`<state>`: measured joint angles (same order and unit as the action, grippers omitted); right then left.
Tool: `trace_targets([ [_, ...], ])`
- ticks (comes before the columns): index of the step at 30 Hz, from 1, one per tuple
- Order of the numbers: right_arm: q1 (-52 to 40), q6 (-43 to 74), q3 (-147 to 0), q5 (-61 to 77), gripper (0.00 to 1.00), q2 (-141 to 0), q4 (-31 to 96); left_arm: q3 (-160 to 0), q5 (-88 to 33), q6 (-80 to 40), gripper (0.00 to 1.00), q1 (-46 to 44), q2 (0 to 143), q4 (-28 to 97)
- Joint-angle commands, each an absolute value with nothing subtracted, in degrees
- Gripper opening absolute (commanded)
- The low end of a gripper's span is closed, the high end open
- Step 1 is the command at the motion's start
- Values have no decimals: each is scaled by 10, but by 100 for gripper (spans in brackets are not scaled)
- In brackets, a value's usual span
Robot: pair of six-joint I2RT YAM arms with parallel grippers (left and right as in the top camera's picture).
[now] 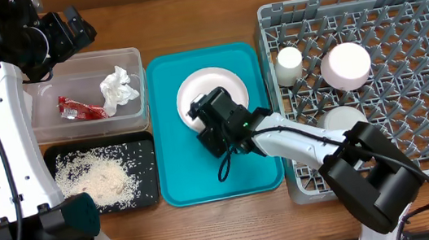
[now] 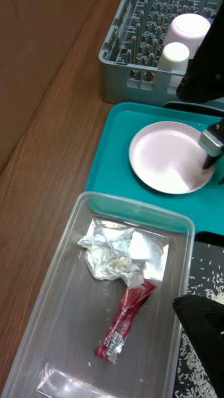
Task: Sort waste into correct bins and load items into the dishwasher
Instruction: 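Reach the right gripper down to the white plate rim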
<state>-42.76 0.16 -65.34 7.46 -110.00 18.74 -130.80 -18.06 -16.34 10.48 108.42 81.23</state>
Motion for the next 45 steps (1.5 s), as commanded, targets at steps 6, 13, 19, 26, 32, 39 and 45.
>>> trace_targets([
  [6,-471,-2,-706,154,52,-1044,259,-1316,-187,-167,100,101,1083,812],
  [13,-491,-3,-714,150,55,-1009,308,-1316,-187,-167,100,101,1083,812],
  [19,-458,-2,-714,-8,55,-971,306,-1316,-187,-167,100,101,1083,812],
  [26,-389,33,-714,-38,56,-979,297,-1316,-187,-167,100,101,1083,812],
  [32,-380,81,-713,4,39,-1018,247,-1316,-187,-167,100,101,1083,812],
  [39,-387,127,-713,6,32,-1070,220,-1316,-187,-167,100,101,1083,812],
  [45,-387,127,-713,61,19,-1094,205,-1316,-187,-167,100,101,1083,812],
])
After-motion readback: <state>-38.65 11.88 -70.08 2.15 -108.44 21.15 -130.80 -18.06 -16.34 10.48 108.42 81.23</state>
